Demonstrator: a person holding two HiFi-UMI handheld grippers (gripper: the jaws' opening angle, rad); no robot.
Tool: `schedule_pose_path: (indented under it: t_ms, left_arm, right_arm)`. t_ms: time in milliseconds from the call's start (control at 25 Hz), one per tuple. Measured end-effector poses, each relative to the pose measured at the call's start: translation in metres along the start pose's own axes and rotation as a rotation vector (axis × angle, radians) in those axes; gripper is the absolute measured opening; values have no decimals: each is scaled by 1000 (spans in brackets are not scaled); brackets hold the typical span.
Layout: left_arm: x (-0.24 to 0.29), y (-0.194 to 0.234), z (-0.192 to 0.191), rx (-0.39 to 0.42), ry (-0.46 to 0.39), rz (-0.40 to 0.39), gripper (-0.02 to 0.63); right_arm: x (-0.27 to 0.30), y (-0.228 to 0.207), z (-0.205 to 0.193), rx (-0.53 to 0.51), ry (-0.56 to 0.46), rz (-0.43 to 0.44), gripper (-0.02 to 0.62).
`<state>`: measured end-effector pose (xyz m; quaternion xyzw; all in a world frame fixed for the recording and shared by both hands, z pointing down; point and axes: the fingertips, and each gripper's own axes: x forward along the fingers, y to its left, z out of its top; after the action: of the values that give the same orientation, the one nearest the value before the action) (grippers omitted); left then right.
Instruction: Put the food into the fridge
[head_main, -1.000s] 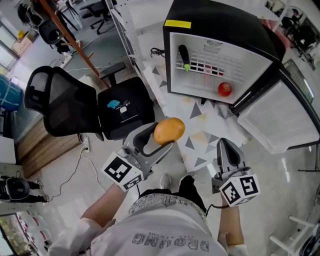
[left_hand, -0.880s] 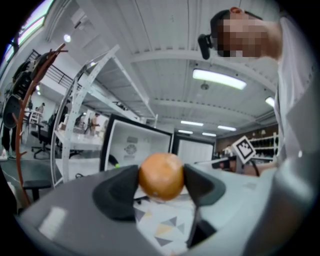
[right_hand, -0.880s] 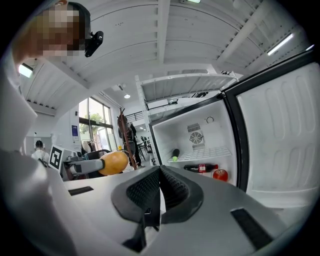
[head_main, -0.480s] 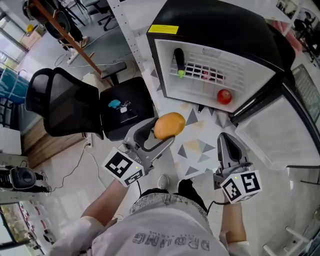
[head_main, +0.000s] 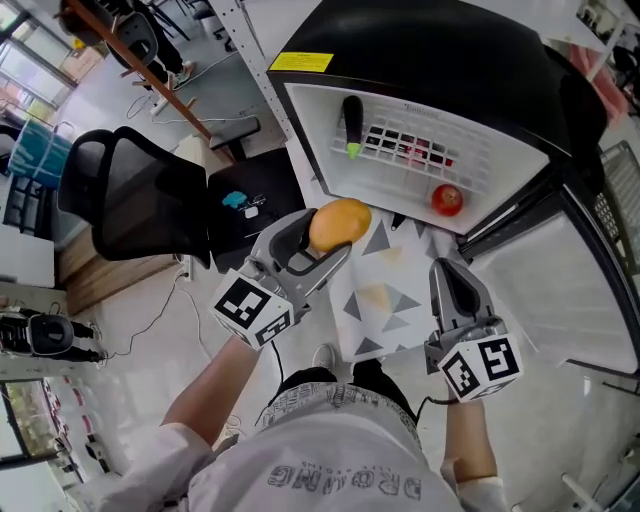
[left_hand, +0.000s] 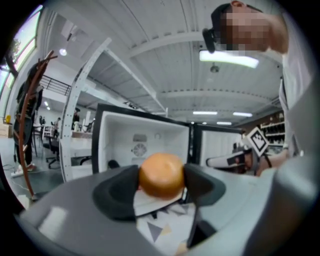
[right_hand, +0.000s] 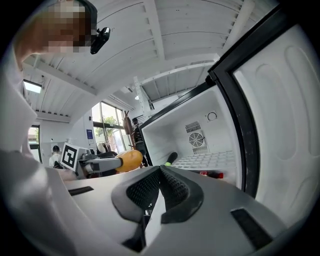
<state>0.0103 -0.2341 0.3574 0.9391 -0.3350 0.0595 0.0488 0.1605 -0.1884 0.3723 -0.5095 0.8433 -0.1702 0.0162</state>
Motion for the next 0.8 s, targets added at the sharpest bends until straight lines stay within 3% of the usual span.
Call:
schedule_pose_path:
  t_ms: [280, 800]
  left_arm:
    - [32, 8, 4, 38, 10, 34, 290]
    - [119, 34, 13, 134, 32, -7, 290]
  right_arm:
    - [4, -17, -4, 6, 16, 46, 3]
    - [35, -44, -1, 26, -15, 12, 3]
